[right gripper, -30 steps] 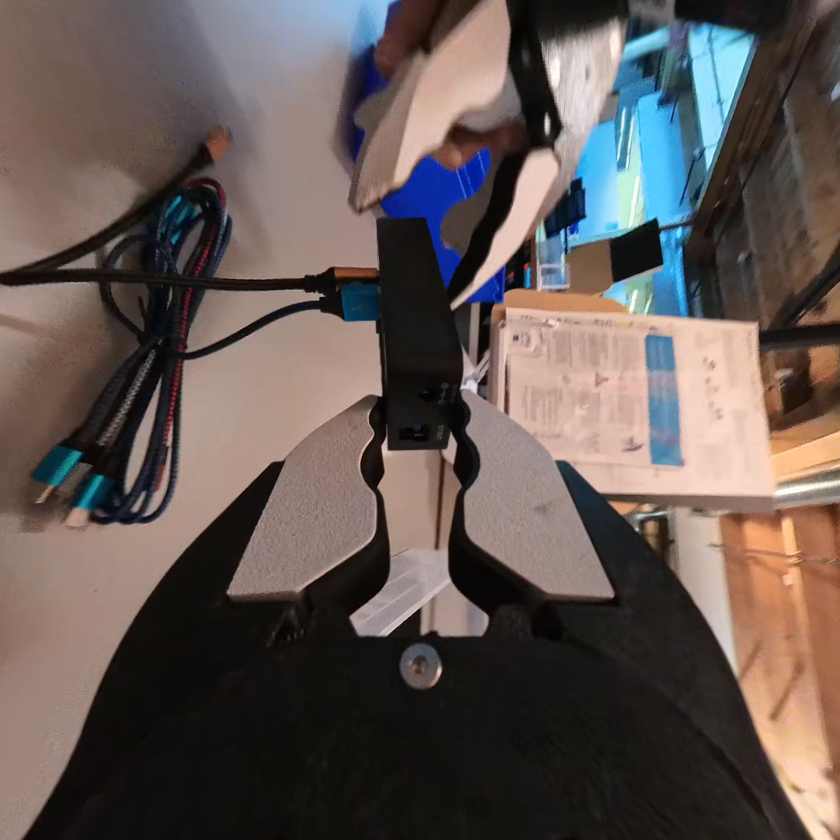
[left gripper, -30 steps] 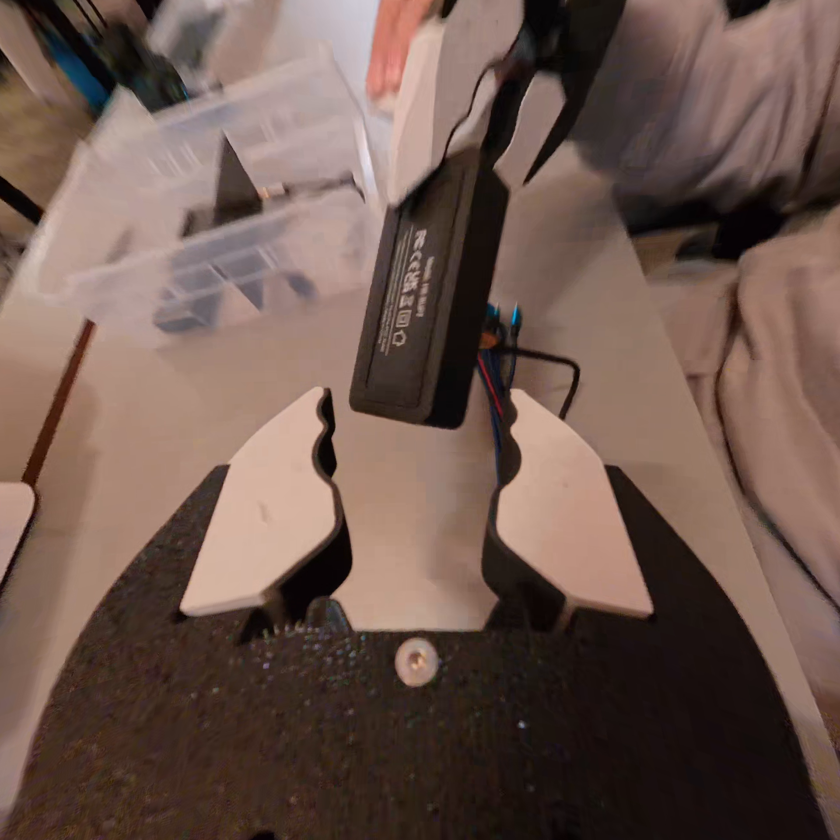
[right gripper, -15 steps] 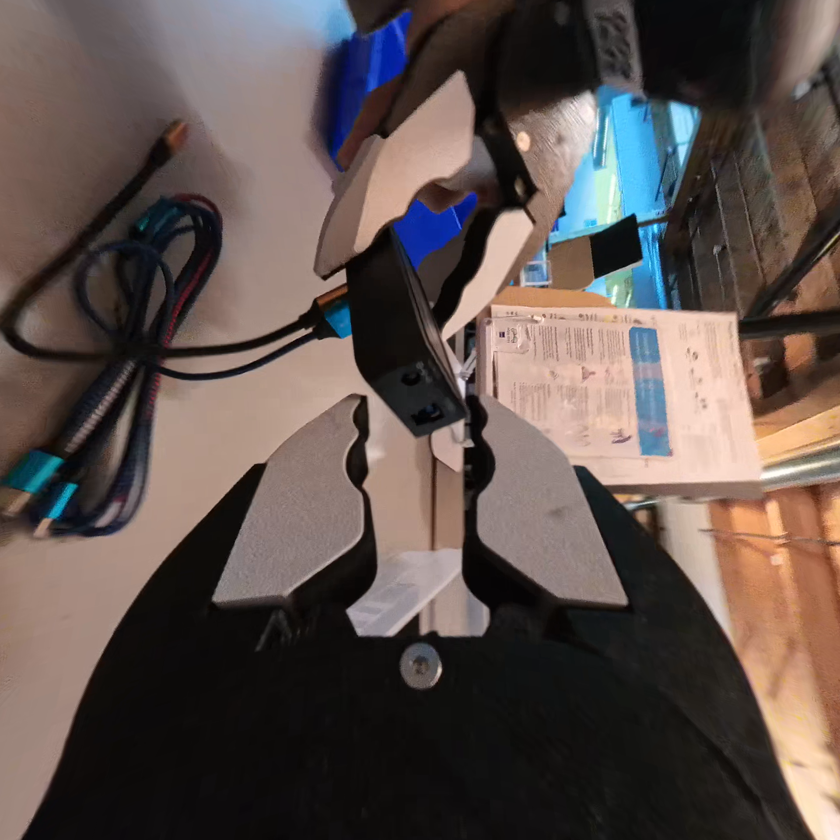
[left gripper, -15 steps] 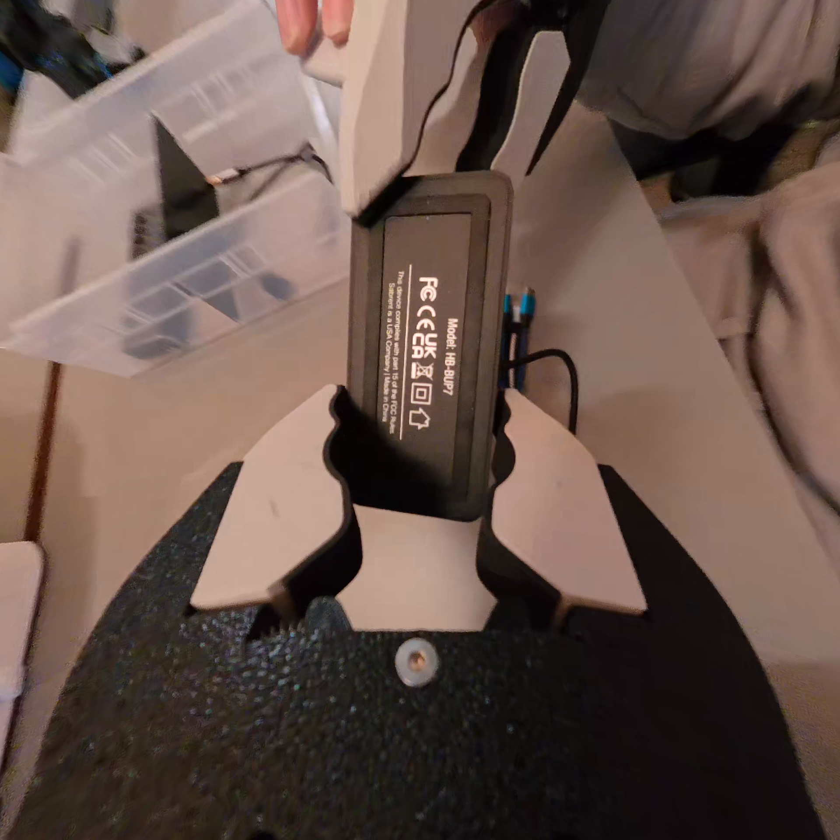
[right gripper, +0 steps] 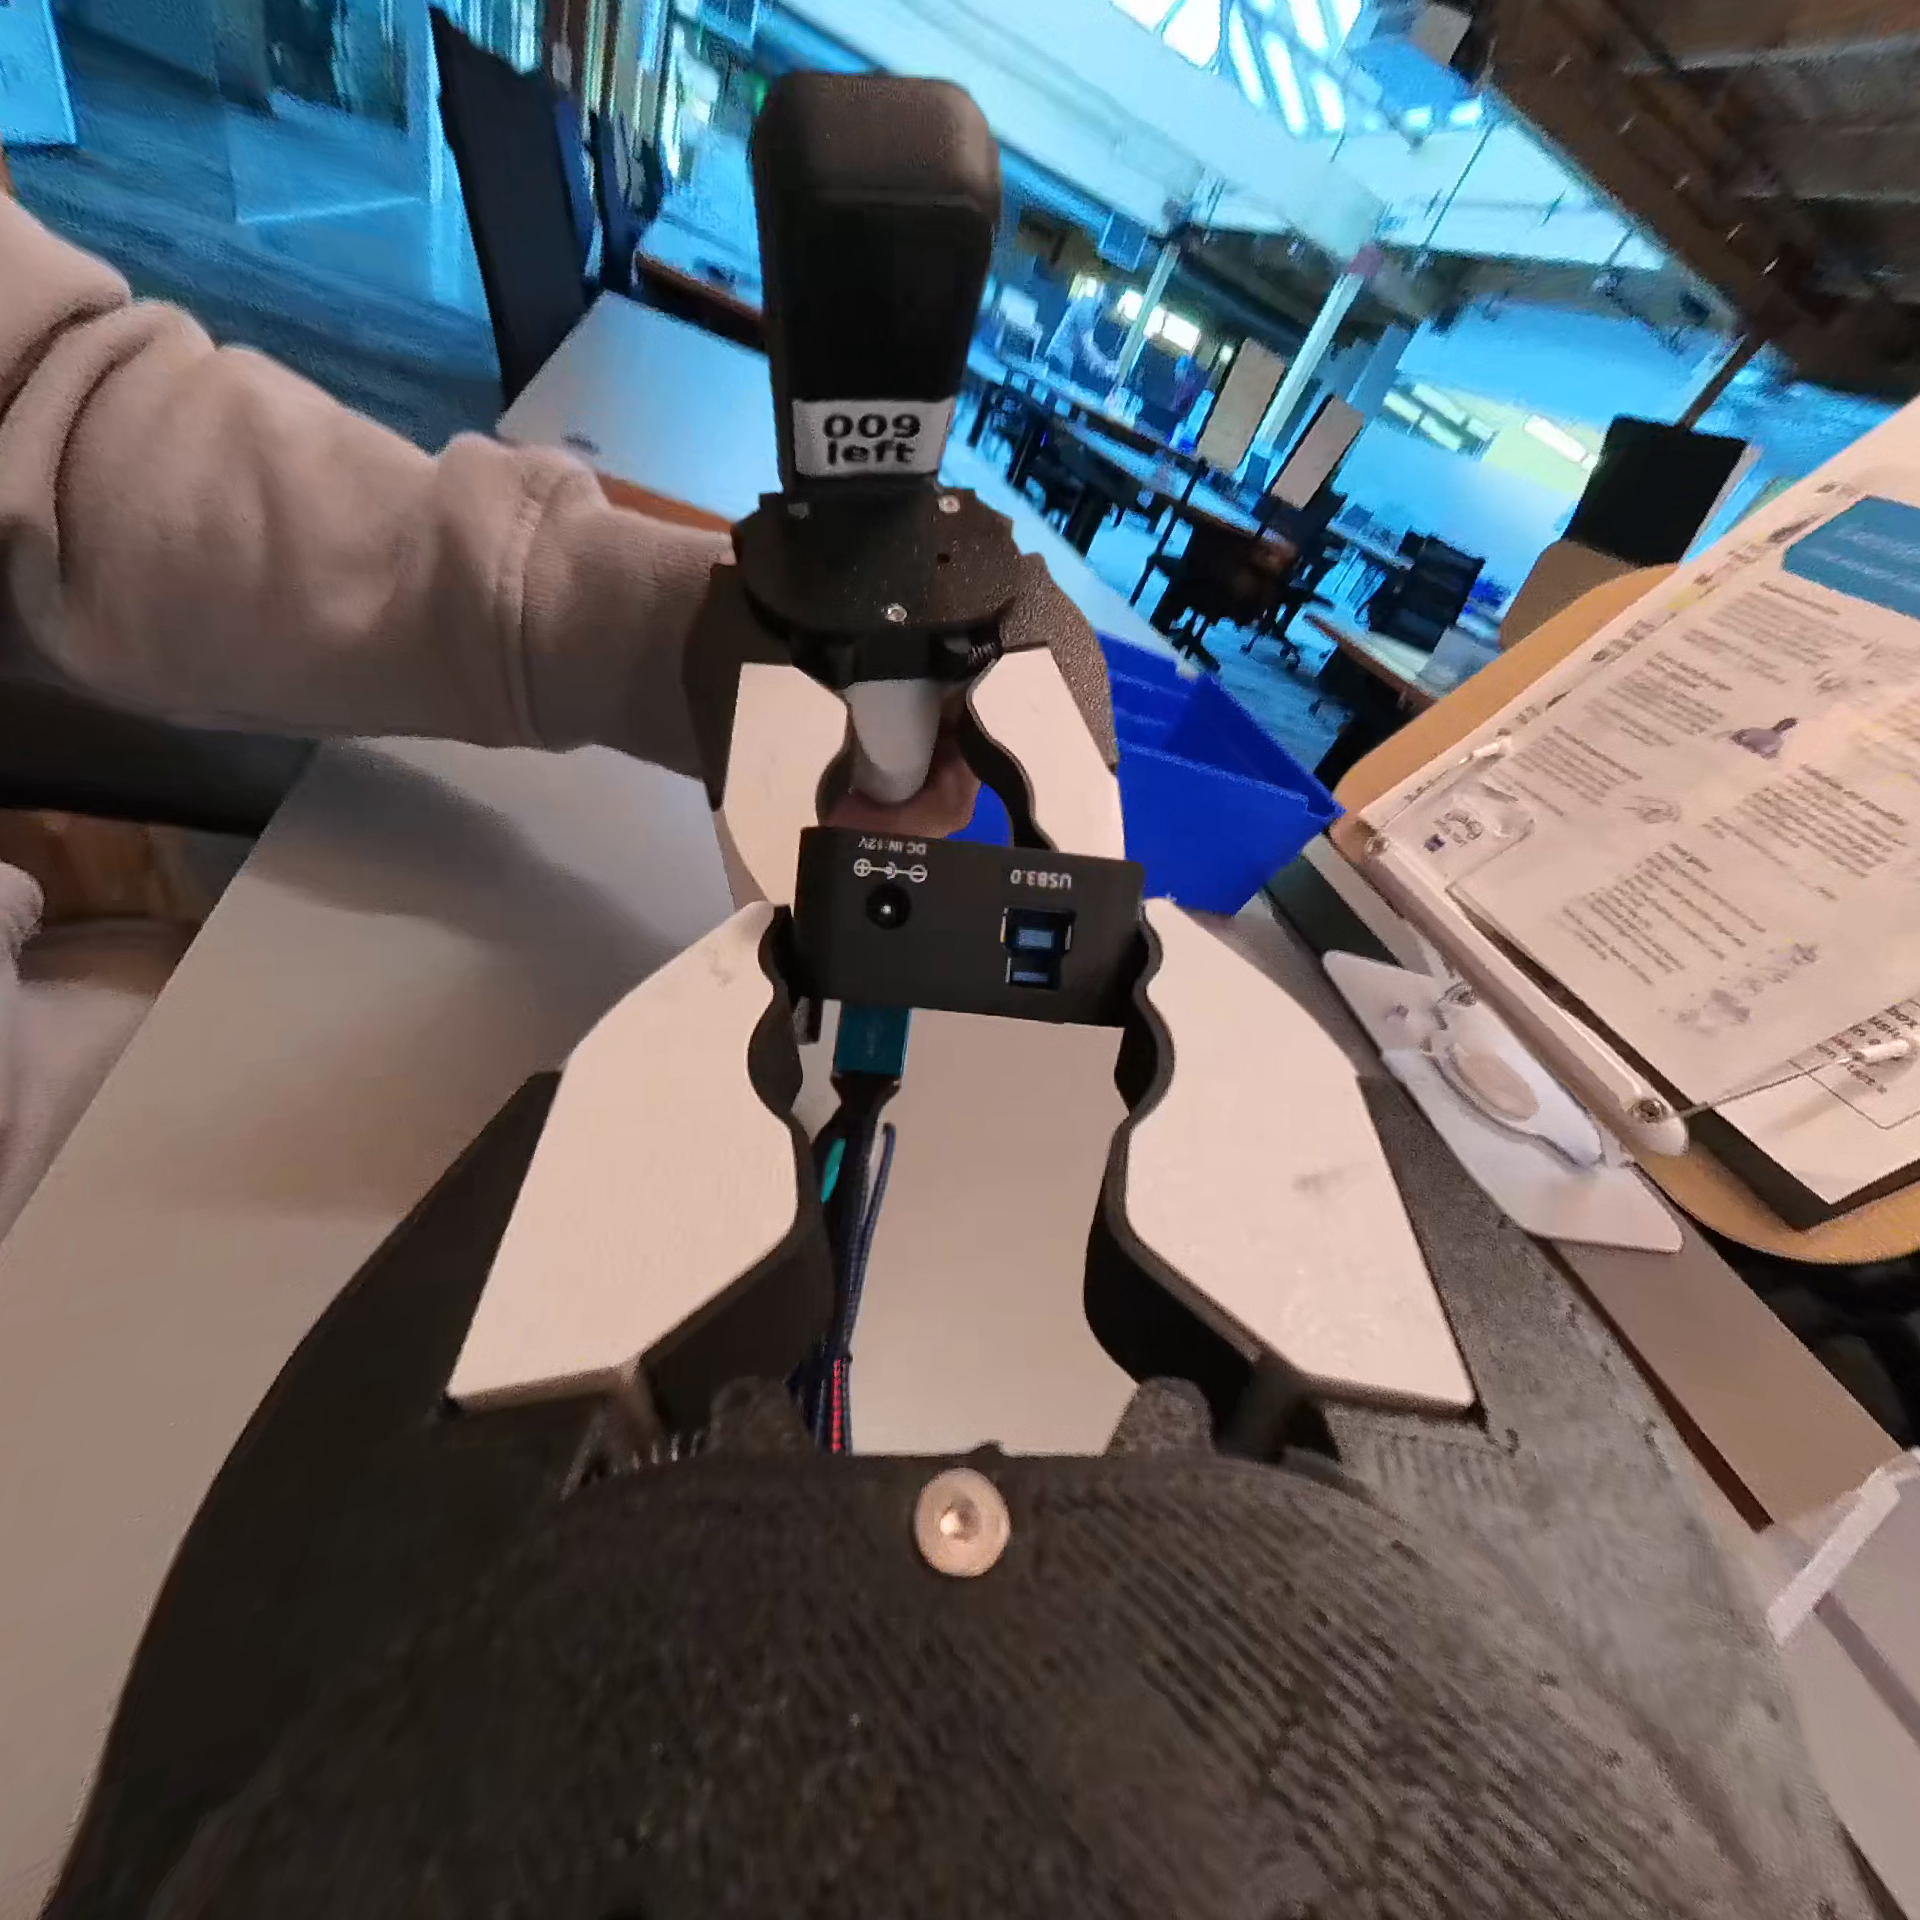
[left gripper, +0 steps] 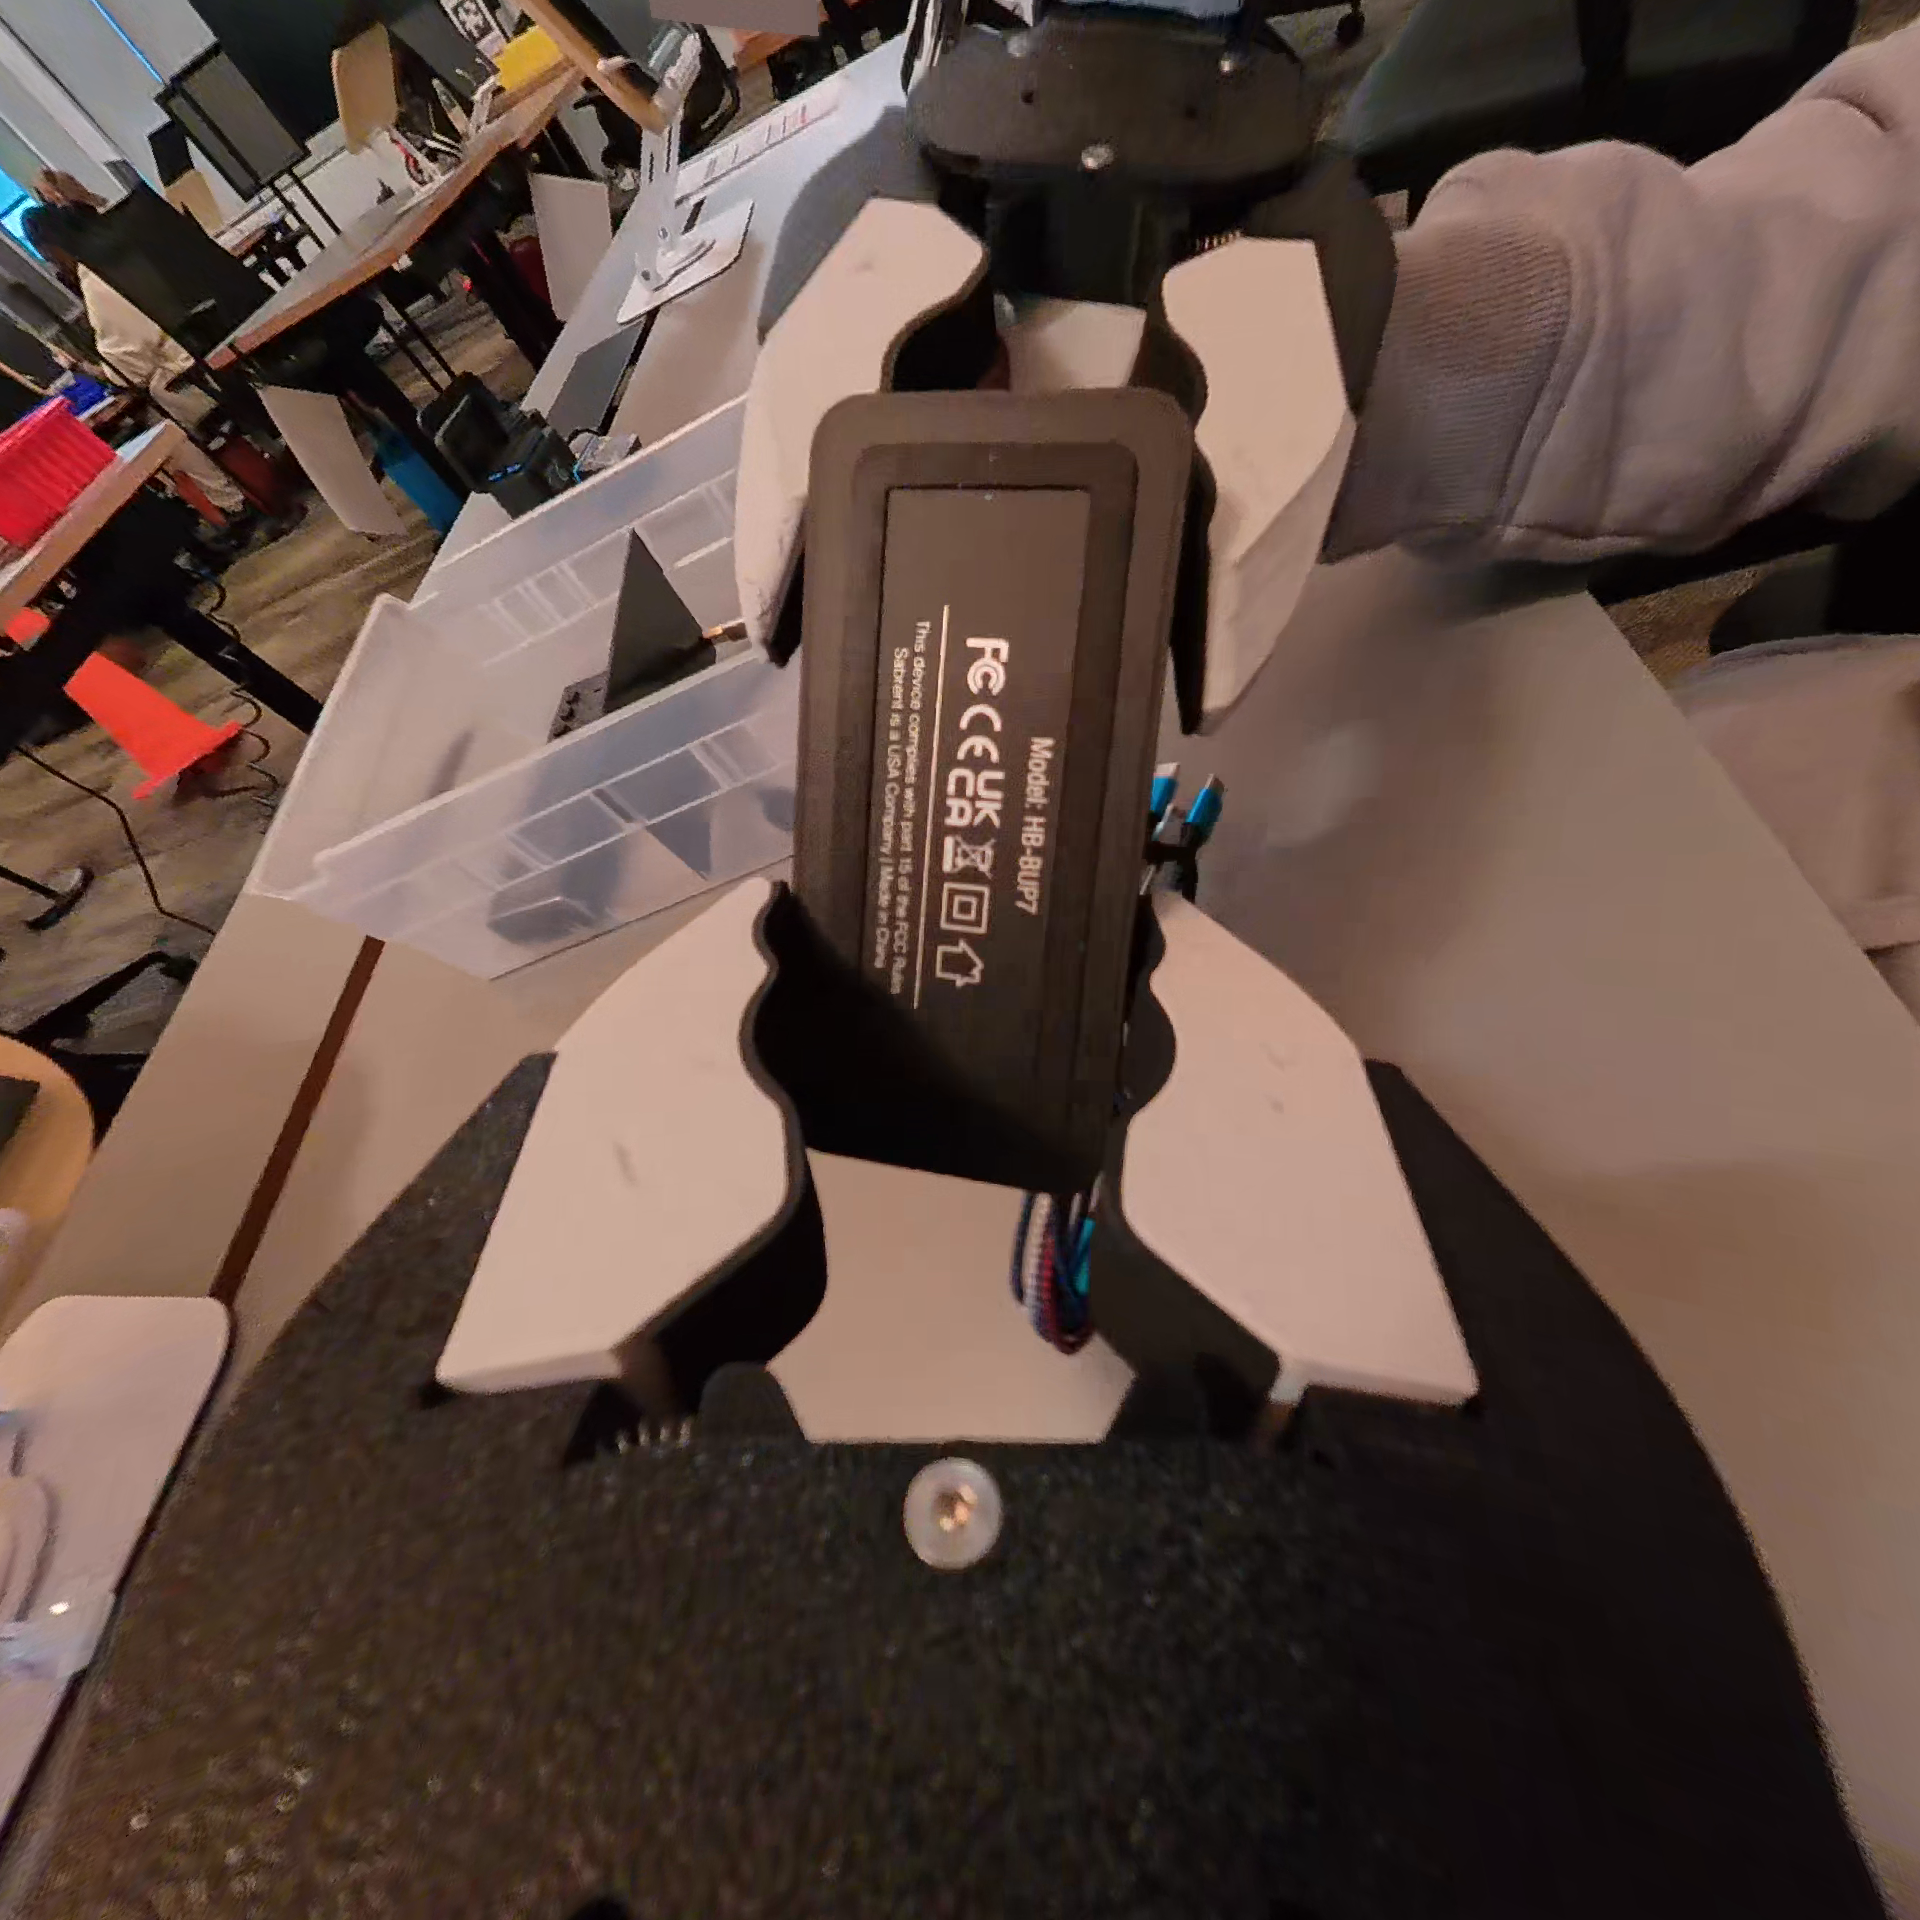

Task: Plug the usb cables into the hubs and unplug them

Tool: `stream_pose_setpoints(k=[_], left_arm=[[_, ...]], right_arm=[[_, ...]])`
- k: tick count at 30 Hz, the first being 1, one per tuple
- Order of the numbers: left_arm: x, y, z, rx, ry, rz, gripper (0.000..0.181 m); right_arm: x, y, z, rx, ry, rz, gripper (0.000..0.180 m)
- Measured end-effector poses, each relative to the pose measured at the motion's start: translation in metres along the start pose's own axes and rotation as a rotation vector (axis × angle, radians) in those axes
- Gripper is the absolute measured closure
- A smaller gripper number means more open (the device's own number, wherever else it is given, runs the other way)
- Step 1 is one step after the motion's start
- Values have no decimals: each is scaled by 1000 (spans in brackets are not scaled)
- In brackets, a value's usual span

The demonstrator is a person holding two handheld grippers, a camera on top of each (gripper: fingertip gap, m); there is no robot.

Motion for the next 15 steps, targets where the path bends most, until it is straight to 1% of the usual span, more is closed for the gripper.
stream_pose_setpoints(k=[2,5,6,7,11,15], left_arm=[[3,-4,4,-17,8,-19,119],[9,-9,5,-49,21,-24,119],[10,-11,2,-45,26,-28,117],[12,-13,-1,-44,31,-31,112],[18,-27,0,-105,51,-39,107],[17,-35,12,-146,74,-115,110]], right_arm=[[-1,0,1,-93,27,-18,119],[-7,3,1,-200,128,-59,120],[-9,3,2,-243,153,-77,120],[-11,2,3,-281,169,-99,120],[-13,-7,6,-364,210,-180,120],[-9,-14,13,-521,239,-247,120]])
Point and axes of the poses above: each gripper's, where its closed fingertips meet, y back along the fingers, z out of its underside, x = y × z across the jaws, the point moved 4 cm from there along y, back along the fingers, and after that the axes turned 3 degrees about x, right-handed, at the moved point
